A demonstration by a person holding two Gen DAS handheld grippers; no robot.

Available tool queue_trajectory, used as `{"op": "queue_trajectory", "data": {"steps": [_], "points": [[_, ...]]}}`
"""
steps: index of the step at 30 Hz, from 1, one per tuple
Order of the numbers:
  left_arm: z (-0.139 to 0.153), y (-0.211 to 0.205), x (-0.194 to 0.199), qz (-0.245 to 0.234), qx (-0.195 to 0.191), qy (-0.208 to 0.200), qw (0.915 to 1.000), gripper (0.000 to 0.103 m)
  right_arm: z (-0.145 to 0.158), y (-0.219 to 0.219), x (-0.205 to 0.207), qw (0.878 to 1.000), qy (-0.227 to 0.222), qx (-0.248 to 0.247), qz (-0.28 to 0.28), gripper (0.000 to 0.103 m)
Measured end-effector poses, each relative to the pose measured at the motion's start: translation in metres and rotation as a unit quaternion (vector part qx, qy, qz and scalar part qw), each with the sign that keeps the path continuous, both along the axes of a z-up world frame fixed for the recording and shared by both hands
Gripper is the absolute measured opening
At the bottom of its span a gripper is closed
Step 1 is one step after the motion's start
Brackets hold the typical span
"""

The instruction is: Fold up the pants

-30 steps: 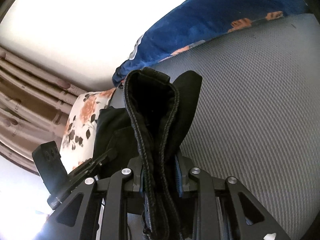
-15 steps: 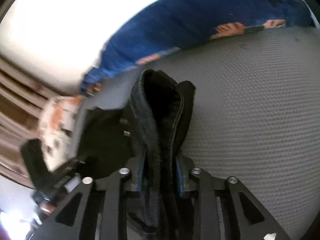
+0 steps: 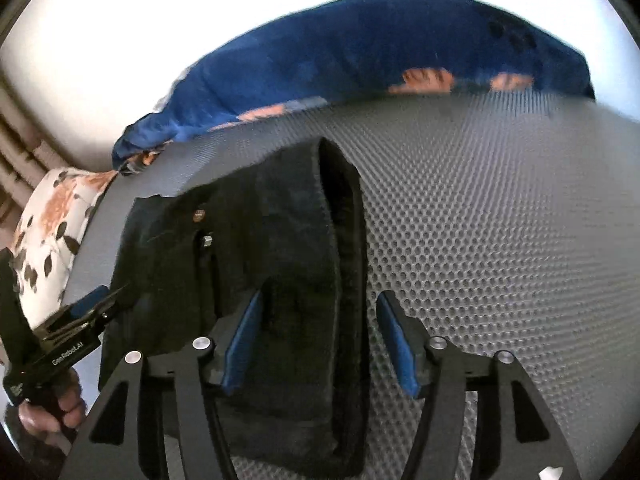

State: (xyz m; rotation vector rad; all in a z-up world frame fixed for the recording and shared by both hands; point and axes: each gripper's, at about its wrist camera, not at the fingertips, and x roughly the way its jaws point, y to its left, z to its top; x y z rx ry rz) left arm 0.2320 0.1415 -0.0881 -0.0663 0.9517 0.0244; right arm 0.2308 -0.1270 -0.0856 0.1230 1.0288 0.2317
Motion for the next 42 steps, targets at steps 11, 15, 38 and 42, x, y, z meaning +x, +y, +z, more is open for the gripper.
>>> {"op": "queue_trajectory", "data": {"steps": [11,15,38,42], "points": [[0.05,-0.009,-0.097,0.026,0.038,-0.039,0.9982,0.073,0.056,0.048,-0.097,0.991,-0.092,-0.093,0.023,0.086],[0.06,-0.017,-0.136,0.038,0.063,-0.058,0.9956,0.074,0.061,0.057,-0.129,0.989,-0.109,-0.095,0.019,0.094],[0.06,-0.028,-0.197,0.043,0.051,-0.059,0.9961,0.075,0.068,0.066,-0.202,0.989,-0.117,-0.093,0.0,0.101],[0.06,-0.029,-0.199,0.041,0.053,-0.06,0.9959,0.075,0.065,0.066,-0.203,0.989,-0.112,-0.097,0.0,0.101]]}}
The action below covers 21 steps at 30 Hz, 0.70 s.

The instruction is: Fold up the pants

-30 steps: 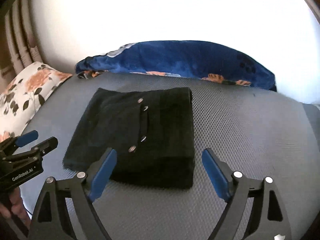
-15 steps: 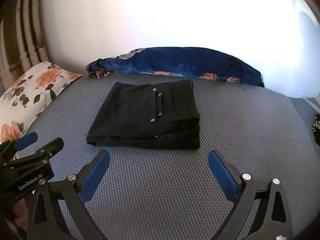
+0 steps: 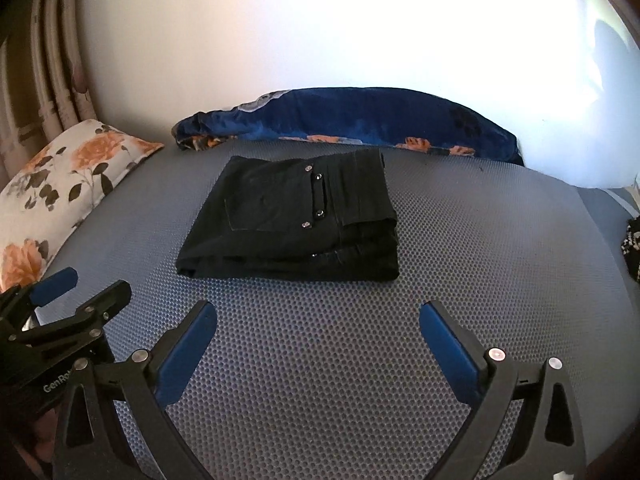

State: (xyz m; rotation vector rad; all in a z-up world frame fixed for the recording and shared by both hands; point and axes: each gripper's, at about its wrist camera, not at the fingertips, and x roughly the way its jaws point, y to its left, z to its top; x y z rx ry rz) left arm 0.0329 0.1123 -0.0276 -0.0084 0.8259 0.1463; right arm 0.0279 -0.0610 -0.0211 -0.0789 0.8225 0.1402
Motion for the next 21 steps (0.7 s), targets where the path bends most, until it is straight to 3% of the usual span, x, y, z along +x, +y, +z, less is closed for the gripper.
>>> {"op": "queue_trajectory", "data": {"steps": [5,21], "points": [[0.001,0.0,0.0,0.0,0.004,-0.001,1.0,0.075,-0.006,-0.002,0.001,1.0,0.021,0.017,-0.001,0.101],[-0.004,-0.001,0.0,-0.007,0.008,0.005,0.9999,0.075,-0.012,0.005,0.002,0.999,0.033,0.004,0.013,0.101]]}}
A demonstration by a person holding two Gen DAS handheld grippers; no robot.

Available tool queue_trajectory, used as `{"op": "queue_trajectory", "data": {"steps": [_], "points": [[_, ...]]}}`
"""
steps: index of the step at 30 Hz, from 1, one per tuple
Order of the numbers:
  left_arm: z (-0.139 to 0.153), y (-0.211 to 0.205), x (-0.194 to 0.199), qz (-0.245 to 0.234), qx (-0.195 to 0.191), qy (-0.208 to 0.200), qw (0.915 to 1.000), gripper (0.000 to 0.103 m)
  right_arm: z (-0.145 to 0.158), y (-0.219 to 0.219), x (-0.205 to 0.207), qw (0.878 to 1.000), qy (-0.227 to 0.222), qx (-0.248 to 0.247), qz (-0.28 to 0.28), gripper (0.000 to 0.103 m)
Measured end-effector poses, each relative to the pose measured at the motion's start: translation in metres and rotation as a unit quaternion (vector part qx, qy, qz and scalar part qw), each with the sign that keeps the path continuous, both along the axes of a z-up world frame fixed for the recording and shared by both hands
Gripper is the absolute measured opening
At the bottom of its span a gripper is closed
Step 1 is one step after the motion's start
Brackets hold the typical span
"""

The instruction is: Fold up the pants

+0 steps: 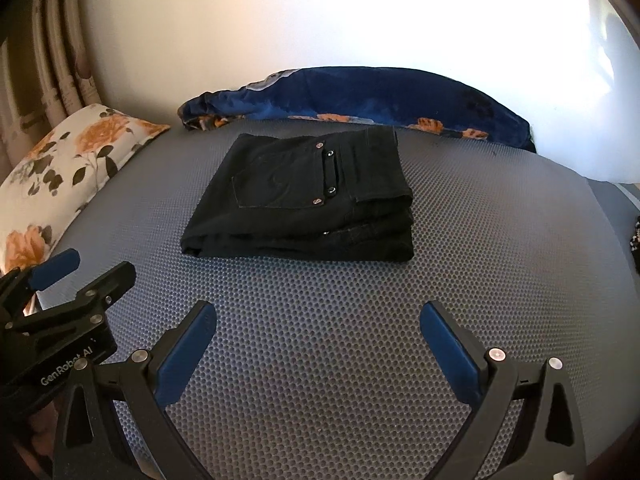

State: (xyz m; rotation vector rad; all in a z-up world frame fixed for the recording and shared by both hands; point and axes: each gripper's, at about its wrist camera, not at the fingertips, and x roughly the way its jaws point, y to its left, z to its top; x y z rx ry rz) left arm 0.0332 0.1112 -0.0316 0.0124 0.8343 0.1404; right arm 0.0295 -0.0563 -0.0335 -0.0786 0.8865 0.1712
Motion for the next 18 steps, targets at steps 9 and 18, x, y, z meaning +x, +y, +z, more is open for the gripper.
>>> {"op": "queue_trajectory", "data": {"steps": [9,18], "points": [[-0.0036,-0.0027,0.0028,-0.006,0.002,0.003,1.0,0.075,-0.0059,-0.0017,0.0018,1.0,0.013,0.005,-0.004,0.101],[-0.0032,-0.0058,0.0027,-0.011,-0.007,0.005,0.9999,0.075,-0.0078,-0.005,0.0032,1.0,0.015,0.009,-0.013,0.101]]}}
